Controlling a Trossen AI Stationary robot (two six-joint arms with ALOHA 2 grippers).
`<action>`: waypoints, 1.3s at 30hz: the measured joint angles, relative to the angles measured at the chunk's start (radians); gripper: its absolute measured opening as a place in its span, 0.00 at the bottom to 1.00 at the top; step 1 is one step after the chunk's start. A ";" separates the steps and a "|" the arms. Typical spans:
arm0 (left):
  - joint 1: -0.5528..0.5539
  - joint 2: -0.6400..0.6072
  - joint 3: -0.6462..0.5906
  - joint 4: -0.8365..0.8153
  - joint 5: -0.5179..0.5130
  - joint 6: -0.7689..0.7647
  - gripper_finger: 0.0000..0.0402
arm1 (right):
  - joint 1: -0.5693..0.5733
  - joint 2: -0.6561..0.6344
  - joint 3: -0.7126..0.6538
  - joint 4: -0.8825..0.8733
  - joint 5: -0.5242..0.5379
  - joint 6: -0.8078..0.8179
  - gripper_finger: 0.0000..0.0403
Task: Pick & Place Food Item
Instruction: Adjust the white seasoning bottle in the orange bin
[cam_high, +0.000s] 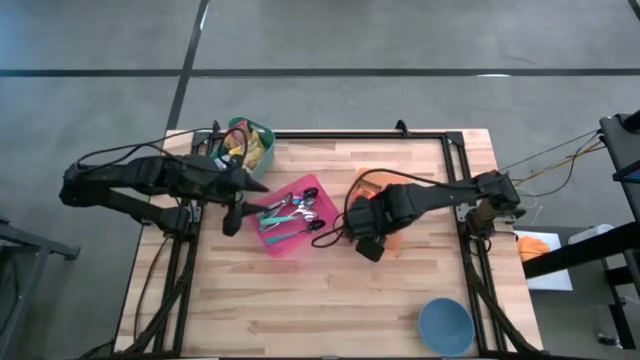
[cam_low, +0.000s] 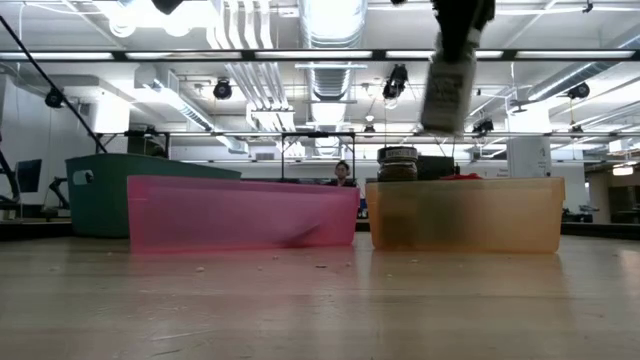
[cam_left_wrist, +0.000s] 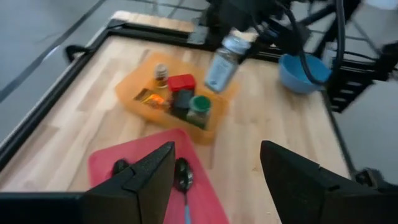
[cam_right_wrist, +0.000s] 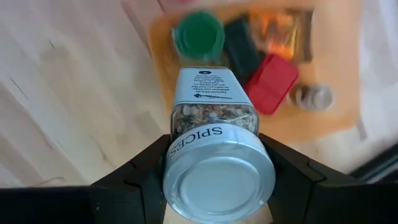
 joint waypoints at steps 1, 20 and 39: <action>0.001 -0.003 0.000 -0.011 -0.019 -0.006 0.59 | -0.004 0.000 -0.023 0.002 -0.016 0.000 0.49; 0.001 -0.011 -0.007 -0.048 -0.050 -0.016 0.59 | -0.048 0.000 -0.379 0.133 -0.135 0.008 0.49; 0.001 -0.010 -0.008 -0.057 -0.050 -0.013 0.59 | -0.052 -0.003 -0.471 0.306 -0.193 -0.057 0.49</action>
